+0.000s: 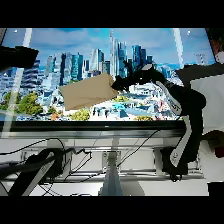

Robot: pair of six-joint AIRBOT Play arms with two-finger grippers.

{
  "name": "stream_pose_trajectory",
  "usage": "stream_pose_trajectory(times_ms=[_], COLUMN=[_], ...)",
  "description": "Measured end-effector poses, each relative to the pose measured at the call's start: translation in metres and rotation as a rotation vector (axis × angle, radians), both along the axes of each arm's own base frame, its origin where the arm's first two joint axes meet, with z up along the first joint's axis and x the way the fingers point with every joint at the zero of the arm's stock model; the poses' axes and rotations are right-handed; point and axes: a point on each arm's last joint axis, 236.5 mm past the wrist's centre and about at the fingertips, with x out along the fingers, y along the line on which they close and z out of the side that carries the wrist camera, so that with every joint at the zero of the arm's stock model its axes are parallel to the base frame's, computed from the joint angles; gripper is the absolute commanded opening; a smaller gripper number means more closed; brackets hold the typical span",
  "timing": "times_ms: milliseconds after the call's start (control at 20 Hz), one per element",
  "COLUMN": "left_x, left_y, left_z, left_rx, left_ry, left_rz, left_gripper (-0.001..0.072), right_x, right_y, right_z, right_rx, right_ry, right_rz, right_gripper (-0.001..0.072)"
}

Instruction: Fold the clothes and pants, and hang the long-sleeved shirts on hangers.

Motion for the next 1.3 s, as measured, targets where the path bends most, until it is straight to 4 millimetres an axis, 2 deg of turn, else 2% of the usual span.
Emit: stream_pose_trajectory(times_ms=[100, 200, 350, 500, 600, 700, 850, 950, 1050, 1150, 1250, 1300], left_x=[-0.001, -0.002, -0.004, -0.004, -0.005, -0.005, -0.005, -0.005, -0.005, -0.005, -0.005, -0.005], left_y=[0.0, -0.001, -0.002, -0.002, -0.003, -0.003, -0.003, -0.003, -0.003, -0.003, -0.003, -0.003], left_z=[-0.001, -0.003, -0.005, -0.005, -0.006, -0.006, -0.006, -0.006, -0.006, -0.006, -0.006, -0.006], left_rx=[-0.001, -0.003, -0.002, -0.002, -0.002, -0.002, -0.002, -0.002, -0.002, -0.002, -0.002, -0.002], left_ry=[0.004, 0.015, 0.026, 0.028, 0.032, 0.032, 0.033, 0.033, 0.034, 0.034, 0.034, 0.034], left_rz=[-0.001, -0.006, -0.011, -0.012, -0.014, -0.014, -0.014, -0.014, -0.015, -0.015, -0.015, -0.015], left_gripper=[0.0688, 0.0688, 0.0688, 0.0689, 0.0689, 0.0688, 0.0688, 0.0689, 0.0689, 0.0689, 0.0689, 0.0689], right_x=[0.002, 0.008, 0.028, 0.046, 0.053, 0.053, 0.039, 0.015, -0.024, -0.08, -0.145, -0.176], right_y=[0.01, 0.012, -0.002, -0.042, -0.084, -0.136, -0.237, -0.312, -0.389, -0.459, -0.513, -0.53], right_z=[0.007, 0.023, 0.074, 0.14, 0.186, 0.229, 0.281, 0.309, 0.332, 0.348, 0.359, 0.361], right_rx=[0.012, 0.025, 0.045, 0.014, -0.048, -0.137, -0.345, -0.515, -0.701, -0.899, -1.069, -1.129], right_ry=[-0.033, -0.079, -0.193, -0.338, -0.426, -0.497, -0.57, -0.592, -0.583, -0.526, -0.426, -0.363], right_rz=[0.007, 0.004, -0.035, -0.095, -0.167, -0.265, -0.481, -0.659, -0.857, -1.05, -1.233, -1.312], right_gripper=[0.0013, 0.0013, 0.0013, 0.0013, 0.0013, 0.0013, 0.0013, 0.0013, 0.0013, 0.0013, 0.0014, 0.01])
